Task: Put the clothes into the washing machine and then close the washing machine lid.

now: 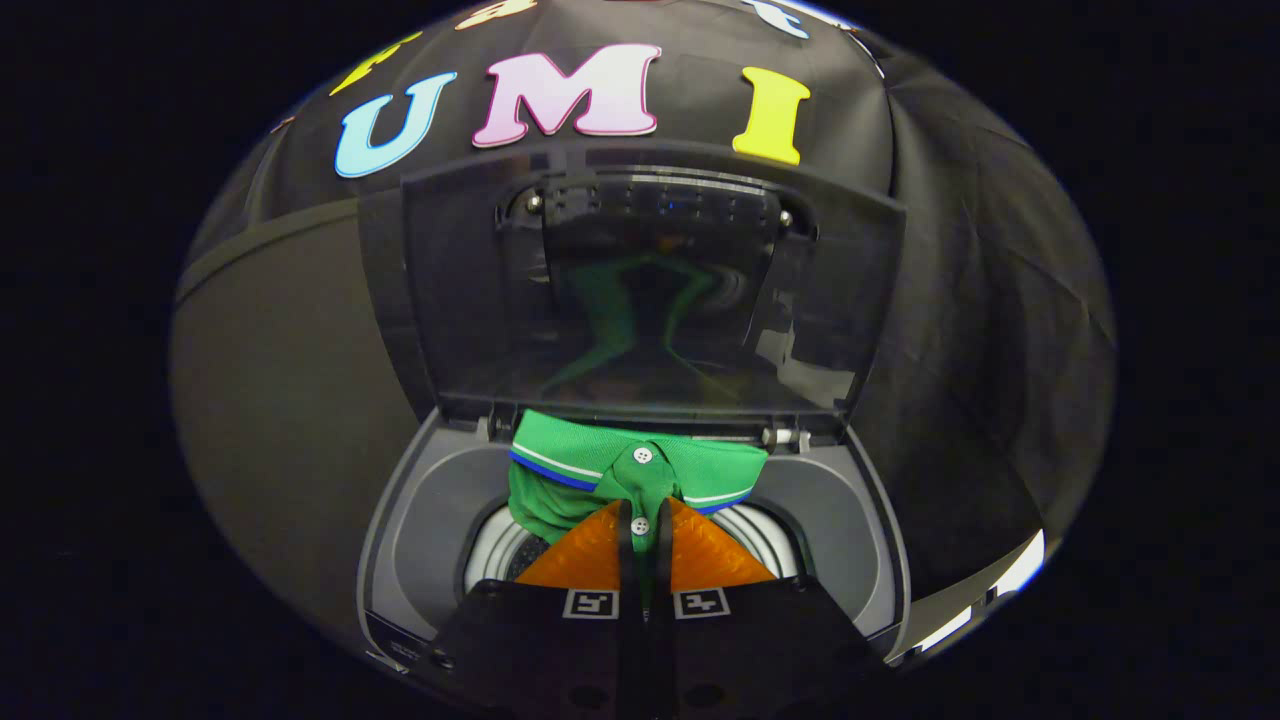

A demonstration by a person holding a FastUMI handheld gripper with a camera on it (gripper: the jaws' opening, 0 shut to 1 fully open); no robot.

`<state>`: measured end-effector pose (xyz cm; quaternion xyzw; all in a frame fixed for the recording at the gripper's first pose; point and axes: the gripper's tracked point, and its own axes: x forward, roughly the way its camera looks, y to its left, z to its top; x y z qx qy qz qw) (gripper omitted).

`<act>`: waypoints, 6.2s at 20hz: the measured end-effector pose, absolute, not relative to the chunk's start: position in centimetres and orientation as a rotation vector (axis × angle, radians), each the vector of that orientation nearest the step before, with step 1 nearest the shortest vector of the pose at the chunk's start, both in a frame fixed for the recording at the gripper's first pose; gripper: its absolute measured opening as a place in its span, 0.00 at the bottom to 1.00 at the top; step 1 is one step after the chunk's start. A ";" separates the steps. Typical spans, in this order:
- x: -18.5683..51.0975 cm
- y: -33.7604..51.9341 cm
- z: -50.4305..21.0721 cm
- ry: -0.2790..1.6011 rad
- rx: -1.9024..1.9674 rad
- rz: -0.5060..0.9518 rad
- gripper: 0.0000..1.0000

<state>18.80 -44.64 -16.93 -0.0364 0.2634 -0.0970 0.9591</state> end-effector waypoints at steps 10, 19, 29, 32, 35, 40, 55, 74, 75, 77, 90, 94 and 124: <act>17.0 -44.4 -22.9 0.698 -0.106 -0.190 0.05; 18.2 -43.7 -25.4 0.790 -0.112 -0.187 0.06; 17.6 -44.4 -27.4 0.884 -0.075 -0.213 0.09; 16.8 -44.6 -28.3 0.925 -0.102 -0.220 0.63; 16.8 -44.3 -27.0 0.906 -0.102 -0.194 1.00; 16.6 -43.6 -26.7 0.906 -0.104 -0.177 1.00; 17.8 -41.0 -18.4 0.770 0.028 -0.158 1.00; 27.2 -43.8 4.6 0.355 0.079 -0.219 1.00; 27.9 -44.1 4.8 0.348 0.080 -0.221 1.00; 29.4 -44.3 5.3 0.340 0.086 -0.221 1.00; 35.5 -45.0 3.7 0.369 0.088 -0.189 1.00; 35.5 -45.0 3.1 0.378 -0.005 -0.194 1.00; 25.5 -44.1 2.0 0.293 0.012 -0.218 1.00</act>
